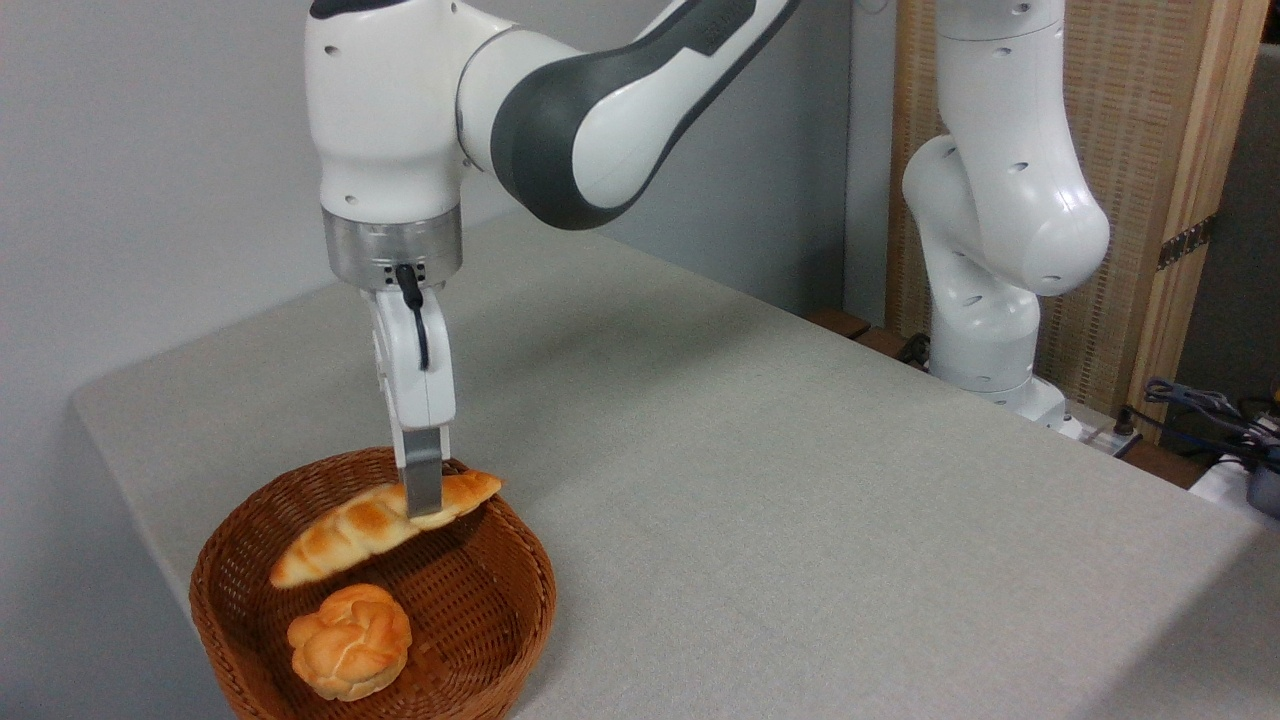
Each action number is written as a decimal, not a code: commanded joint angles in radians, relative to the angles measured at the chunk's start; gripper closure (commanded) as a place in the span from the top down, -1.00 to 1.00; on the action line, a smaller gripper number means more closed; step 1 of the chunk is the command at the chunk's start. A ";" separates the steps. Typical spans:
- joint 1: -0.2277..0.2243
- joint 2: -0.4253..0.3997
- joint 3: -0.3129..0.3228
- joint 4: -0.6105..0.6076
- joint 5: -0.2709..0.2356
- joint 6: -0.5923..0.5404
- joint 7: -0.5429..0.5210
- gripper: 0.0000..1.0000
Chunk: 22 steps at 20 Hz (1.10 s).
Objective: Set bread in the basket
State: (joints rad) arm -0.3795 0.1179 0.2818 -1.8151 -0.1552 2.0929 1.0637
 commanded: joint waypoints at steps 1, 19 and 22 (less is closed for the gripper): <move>-0.006 0.003 0.019 0.016 -0.030 0.016 -0.001 0.99; -0.009 -0.103 0.129 0.028 0.107 -0.200 -0.235 1.00; -0.009 -0.103 0.131 0.028 0.120 -0.220 -0.234 0.99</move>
State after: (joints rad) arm -0.3785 0.0245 0.4078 -1.7889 -0.0651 1.9057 0.8523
